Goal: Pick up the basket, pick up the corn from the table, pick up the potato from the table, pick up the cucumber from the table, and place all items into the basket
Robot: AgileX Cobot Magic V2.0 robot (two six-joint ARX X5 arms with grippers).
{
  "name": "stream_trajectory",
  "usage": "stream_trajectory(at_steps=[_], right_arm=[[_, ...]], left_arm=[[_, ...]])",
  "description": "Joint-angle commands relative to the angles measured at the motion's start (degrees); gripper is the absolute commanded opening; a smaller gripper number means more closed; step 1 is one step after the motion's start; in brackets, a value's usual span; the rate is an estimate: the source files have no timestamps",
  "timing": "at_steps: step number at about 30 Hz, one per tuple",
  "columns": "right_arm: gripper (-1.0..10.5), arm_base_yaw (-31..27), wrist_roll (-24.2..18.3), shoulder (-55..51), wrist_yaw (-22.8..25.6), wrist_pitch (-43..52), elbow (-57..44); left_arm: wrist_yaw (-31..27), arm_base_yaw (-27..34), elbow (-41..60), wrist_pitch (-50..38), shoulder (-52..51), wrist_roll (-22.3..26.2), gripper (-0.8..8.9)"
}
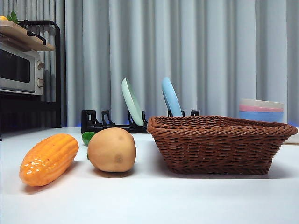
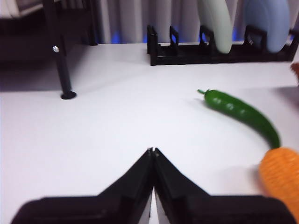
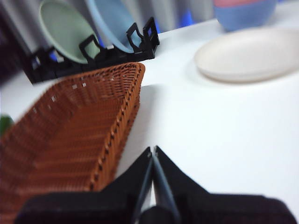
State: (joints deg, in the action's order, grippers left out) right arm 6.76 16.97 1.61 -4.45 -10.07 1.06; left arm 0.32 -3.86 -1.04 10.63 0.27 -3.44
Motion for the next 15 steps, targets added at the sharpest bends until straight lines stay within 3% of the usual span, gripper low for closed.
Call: stream_trajectory(at_steps=[1, 5, 11, 15], right_arm=[[0.0, 0.11, 14.36, 0.02, -0.02, -0.76, -0.46], [0.0, 0.11, 15.74, 0.02, 0.37, -0.50, -0.44], [-0.1, 0.09, 15.45, 0.24, 0.44, -0.26, 1.07], [-0.1, 0.04, 12.85, 1.70, 0.55, -0.28, 3.96]], left_arm=[[2.19, 0.09, 0.63, -0.24, -0.15, -10.56, -0.03], [4.09, 0.11, 0.63, -0.94, -0.15, -18.14, -0.03], [6.08, 0.11, -0.79, -3.19, -0.15, -18.53, -0.06], [5.68, 0.11, -5.20, -1.01, 1.18, -18.25, -0.06]])
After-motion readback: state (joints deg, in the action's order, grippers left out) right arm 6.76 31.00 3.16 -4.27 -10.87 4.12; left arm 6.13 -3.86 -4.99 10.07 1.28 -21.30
